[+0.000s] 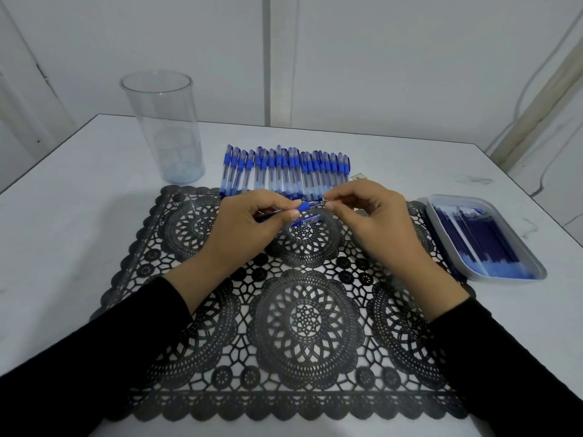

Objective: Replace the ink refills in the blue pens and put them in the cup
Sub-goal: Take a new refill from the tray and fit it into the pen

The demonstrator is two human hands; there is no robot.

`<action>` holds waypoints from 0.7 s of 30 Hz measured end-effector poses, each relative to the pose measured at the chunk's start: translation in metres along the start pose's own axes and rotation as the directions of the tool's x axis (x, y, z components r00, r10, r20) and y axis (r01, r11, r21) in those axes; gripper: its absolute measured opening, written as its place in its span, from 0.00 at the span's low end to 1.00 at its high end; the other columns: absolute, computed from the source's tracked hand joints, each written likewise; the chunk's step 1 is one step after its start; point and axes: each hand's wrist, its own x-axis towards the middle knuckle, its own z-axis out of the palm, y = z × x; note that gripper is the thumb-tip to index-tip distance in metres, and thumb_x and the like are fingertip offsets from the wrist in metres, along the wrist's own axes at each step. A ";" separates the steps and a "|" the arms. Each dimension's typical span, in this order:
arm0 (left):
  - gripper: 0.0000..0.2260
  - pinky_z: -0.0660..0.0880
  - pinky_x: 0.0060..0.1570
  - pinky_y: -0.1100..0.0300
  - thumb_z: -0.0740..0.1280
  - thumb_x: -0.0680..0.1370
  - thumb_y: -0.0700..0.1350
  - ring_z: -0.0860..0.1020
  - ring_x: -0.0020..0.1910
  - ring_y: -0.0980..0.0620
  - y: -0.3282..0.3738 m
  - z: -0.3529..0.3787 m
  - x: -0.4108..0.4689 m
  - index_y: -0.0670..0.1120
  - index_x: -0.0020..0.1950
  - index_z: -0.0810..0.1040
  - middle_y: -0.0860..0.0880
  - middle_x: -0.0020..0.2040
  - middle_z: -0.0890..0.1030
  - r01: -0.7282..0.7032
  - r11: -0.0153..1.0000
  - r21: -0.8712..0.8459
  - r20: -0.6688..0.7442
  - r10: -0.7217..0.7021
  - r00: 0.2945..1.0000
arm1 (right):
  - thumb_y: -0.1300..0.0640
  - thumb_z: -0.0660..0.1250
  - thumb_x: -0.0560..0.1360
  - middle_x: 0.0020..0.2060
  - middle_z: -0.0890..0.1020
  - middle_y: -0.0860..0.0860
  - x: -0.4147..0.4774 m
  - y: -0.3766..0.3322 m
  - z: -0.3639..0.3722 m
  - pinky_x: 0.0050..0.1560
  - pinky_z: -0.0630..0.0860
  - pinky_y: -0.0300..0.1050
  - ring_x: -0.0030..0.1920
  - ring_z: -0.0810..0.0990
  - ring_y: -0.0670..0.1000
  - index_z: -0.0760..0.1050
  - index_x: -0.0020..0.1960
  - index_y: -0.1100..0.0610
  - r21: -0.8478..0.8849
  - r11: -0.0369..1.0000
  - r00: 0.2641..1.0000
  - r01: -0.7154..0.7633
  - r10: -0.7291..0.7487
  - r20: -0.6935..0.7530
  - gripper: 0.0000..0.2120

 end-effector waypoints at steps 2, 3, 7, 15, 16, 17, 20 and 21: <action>0.08 0.79 0.48 0.65 0.75 0.74 0.42 0.83 0.44 0.57 -0.001 0.000 0.000 0.48 0.53 0.85 0.54 0.46 0.85 -0.020 1.000 0.006 0.003 0.020 1.000 | 0.62 0.72 0.74 0.43 0.84 0.49 0.000 -0.001 0.001 0.49 0.79 0.38 0.44 0.81 0.45 0.82 0.50 0.56 -0.018 1.000 1.000 -0.006 0.007 0.027 0.06; 0.08 0.79 0.47 0.65 0.75 0.74 0.42 0.83 0.44 0.57 -0.001 0.000 0.000 0.47 0.52 0.85 0.53 0.45 0.85 -0.032 0.999 0.010 0.005 0.032 0.999 | 0.60 0.72 0.75 0.41 0.83 0.48 0.001 -0.002 0.002 0.46 0.78 0.37 0.42 0.80 0.46 0.82 0.50 0.56 -0.042 0.999 0.999 -0.014 0.016 0.051 0.04; 0.08 0.79 0.47 0.65 0.75 0.74 0.41 0.83 0.44 0.58 -0.001 0.001 -0.001 0.44 0.52 0.86 0.53 0.45 0.85 -0.097 0.995 0.017 0.020 0.096 0.995 | 0.51 0.64 0.80 0.32 0.78 0.48 0.002 -0.005 0.006 0.35 0.69 0.37 0.32 0.73 0.45 0.79 0.41 0.54 -0.181 0.984 0.990 -0.008 0.033 0.136 0.12; 0.08 0.79 0.47 0.64 0.75 0.74 0.40 0.84 0.44 0.57 -0.003 0.000 0.000 0.43 0.52 0.86 0.51 0.46 0.86 -0.102 0.995 -0.008 0.003 0.102 0.995 | 0.56 0.67 0.78 0.38 0.81 0.51 0.001 -0.003 0.001 0.41 0.75 0.41 0.38 0.78 0.50 0.79 0.48 0.56 -0.025 0.999 0.990 -0.038 0.042 0.137 0.04; 0.08 0.79 0.48 0.64 0.75 0.74 0.40 0.84 0.45 0.57 -0.003 0.001 -0.001 0.42 0.52 0.86 0.51 0.46 0.86 -0.105 0.994 -0.006 0.002 0.105 0.995 | 0.54 0.67 0.78 0.36 0.81 0.51 0.001 -0.004 0.002 0.39 0.73 0.40 0.35 0.76 0.48 0.80 0.46 0.56 -0.063 0.997 0.991 -0.037 0.045 0.124 0.07; 0.08 0.79 0.48 0.63 0.75 0.74 0.40 0.84 0.45 0.57 -0.004 0.001 -0.001 0.42 0.52 0.86 0.50 0.46 0.86 -0.106 0.994 -0.003 0.001 0.106 0.994 | 0.53 0.66 0.79 0.35 0.81 0.49 0.001 -0.004 0.001 0.38 0.73 0.39 0.34 0.76 0.46 0.80 0.46 0.55 -0.073 0.996 0.992 -0.042 0.050 0.116 0.08; 0.08 0.80 0.48 0.64 0.75 0.74 0.40 0.83 0.45 0.58 -0.003 0.001 0.000 0.42 0.52 0.86 0.51 0.46 0.86 -0.107 0.994 0.007 0.000 0.107 0.994 | 0.58 0.69 0.77 0.40 0.81 0.47 0.000 -0.005 0.000 0.43 0.77 0.40 0.40 0.78 0.45 0.80 0.52 0.56 -0.011 1.000 0.990 -0.029 0.031 0.137 0.05; 0.08 0.79 0.48 0.64 0.75 0.74 0.40 0.83 0.45 0.58 -0.003 0.001 0.000 0.42 0.52 0.86 0.51 0.46 0.86 -0.110 0.994 0.008 0.002 0.110 0.994 | 0.58 0.69 0.77 0.40 0.81 0.48 0.000 -0.004 0.000 0.43 0.77 0.42 0.40 0.79 0.47 0.80 0.51 0.56 -0.022 1.000 0.989 -0.019 0.022 0.146 0.04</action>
